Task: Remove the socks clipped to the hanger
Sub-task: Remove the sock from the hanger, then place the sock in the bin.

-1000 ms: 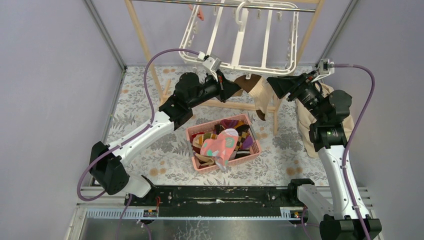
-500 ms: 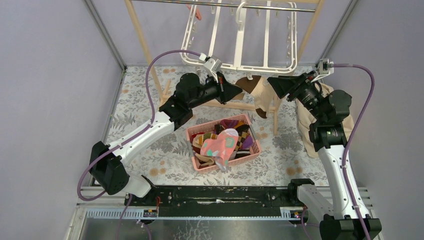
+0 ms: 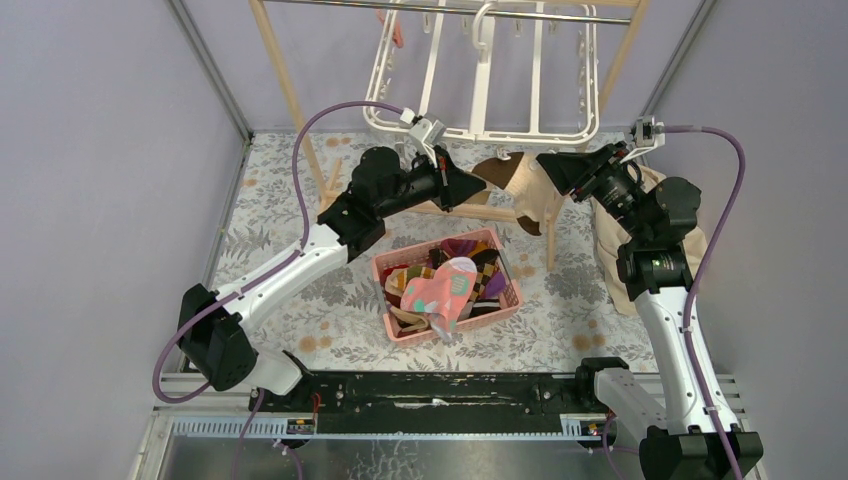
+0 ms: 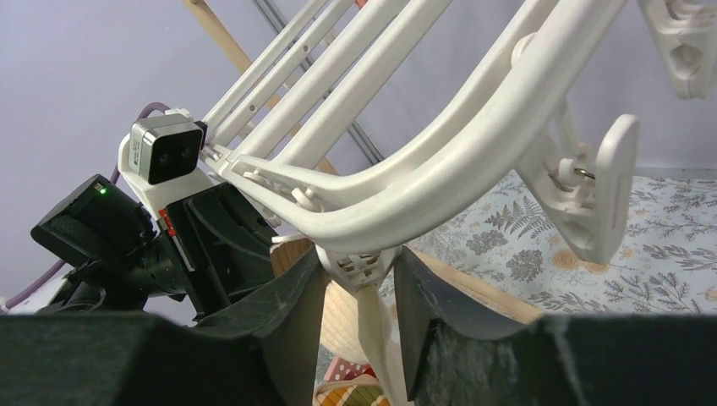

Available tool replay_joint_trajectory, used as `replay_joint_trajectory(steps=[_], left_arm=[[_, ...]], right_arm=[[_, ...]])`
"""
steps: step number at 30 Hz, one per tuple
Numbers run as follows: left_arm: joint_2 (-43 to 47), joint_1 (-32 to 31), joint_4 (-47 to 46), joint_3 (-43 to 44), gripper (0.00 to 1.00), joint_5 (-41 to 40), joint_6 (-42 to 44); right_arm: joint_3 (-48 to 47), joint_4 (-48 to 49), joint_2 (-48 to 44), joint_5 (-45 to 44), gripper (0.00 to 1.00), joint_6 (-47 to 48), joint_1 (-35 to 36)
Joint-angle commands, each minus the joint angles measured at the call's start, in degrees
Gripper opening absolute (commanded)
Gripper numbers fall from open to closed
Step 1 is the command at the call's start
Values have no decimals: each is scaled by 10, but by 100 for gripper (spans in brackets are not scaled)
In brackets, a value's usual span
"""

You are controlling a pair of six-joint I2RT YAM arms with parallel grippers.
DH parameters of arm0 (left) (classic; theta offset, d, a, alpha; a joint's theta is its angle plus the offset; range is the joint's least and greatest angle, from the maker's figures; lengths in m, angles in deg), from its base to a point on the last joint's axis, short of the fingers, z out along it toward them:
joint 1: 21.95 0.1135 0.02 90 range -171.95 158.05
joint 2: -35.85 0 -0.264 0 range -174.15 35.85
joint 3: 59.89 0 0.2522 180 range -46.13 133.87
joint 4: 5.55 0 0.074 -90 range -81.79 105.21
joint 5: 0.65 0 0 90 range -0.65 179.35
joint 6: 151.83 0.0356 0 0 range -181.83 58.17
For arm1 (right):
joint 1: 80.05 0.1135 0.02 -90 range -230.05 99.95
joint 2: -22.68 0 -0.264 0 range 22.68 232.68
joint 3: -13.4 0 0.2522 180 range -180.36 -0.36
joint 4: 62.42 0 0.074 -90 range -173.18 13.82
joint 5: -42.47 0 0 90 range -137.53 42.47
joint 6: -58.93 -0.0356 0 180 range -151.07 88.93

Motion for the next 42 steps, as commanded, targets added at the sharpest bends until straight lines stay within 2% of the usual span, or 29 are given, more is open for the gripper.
replay_joint_trajectory(steps=[1,8,15,17,20,22,28,29,31,36,42], left_arm=[[17,-4,0,-3,0,9,-1],[19,-4,8,-4,0,6,4],[25,-4,15,-5,0,15,1],[30,-6,15,-6,0,21,-5],[40,-13,23,-12,0,24,-7],[50,-19,30,-23,0,24,-7],[87,-30,44,-72,0,16,-15],[93,-33,45,-79,0,15,-16],[101,-40,51,-92,0,10,-18],[121,-59,63,-128,3,-4,-25],[139,-81,67,-176,7,-27,-50]], right_arm=[[-24,35,-4,7,38,4,3],[-29,32,-4,-1,10,6,2],[-32,33,-2,-1,10,4,3],[-31,34,0,-1,16,2,3],[-25,39,4,1,32,-5,2],[-20,41,5,-1,48,-10,2],[-7,22,0,-18,66,-11,3],[-5,11,-1,-25,73,-11,3],[4,-8,-5,-38,82,-12,3],[32,-68,-17,-64,89,-11,3],[62,-107,-32,-54,89,0,3]])
